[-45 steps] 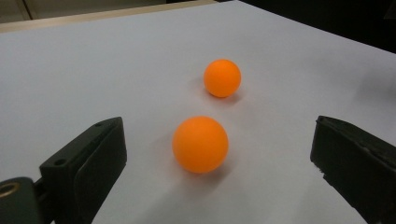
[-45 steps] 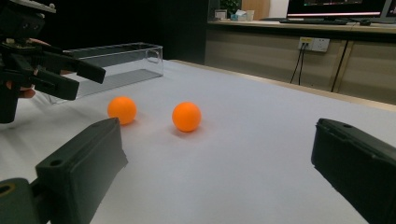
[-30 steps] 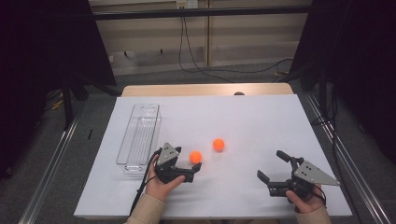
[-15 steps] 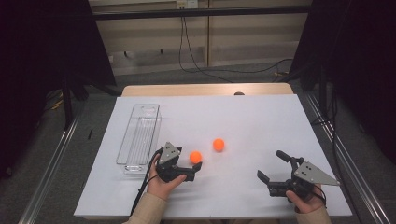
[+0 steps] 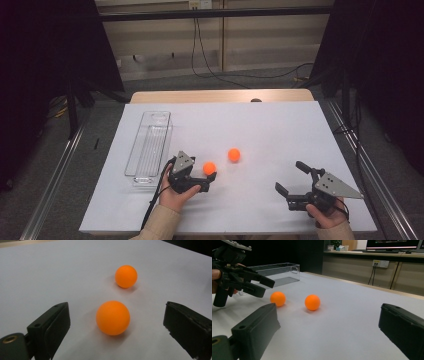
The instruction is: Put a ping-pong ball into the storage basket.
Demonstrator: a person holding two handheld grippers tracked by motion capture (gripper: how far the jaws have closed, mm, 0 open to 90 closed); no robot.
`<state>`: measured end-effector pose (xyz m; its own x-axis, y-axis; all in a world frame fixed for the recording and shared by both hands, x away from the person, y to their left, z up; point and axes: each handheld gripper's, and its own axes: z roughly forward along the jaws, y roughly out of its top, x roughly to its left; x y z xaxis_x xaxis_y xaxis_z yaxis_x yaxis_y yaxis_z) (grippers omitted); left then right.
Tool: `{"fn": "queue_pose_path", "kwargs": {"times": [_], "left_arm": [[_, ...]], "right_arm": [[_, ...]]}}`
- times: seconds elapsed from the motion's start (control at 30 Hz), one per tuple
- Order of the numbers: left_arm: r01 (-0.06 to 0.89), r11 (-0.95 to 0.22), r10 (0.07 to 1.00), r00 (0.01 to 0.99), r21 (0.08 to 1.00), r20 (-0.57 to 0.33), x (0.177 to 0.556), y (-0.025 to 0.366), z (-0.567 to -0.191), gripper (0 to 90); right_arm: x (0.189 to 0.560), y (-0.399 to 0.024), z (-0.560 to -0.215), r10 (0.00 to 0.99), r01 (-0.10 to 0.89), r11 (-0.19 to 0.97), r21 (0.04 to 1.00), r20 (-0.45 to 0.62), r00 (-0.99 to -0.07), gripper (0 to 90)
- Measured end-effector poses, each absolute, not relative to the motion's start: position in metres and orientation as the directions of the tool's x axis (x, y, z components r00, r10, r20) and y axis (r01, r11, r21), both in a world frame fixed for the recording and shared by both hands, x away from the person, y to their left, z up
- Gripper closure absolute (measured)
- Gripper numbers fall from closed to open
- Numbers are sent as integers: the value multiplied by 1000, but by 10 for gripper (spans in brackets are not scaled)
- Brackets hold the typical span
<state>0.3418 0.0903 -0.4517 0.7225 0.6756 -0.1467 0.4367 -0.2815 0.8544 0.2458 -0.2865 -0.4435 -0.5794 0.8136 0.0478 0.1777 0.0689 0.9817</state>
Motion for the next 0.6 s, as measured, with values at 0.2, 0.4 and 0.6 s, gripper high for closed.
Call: {"fn": "queue_pose_path", "kwargs": {"times": [0.2, 0.4, 0.6], "left_arm": [[440, -294, 684, 717, 849, -134, 344, 88, -452, 84], [448, -300, 682, 718, 842, -138, 346, 85, -453, 114], [447, -307, 681, 720, 840, -134, 348, 83, -453, 131]], "right_arm": [[246, -286, -443, 814, 178, 69, 982, 48, -579, 20], [246, -286, -443, 813, 176, 70, 982, 46, -581, 20], [246, -287, -443, 812, 172, 71, 983, 43, -582, 20]]}}
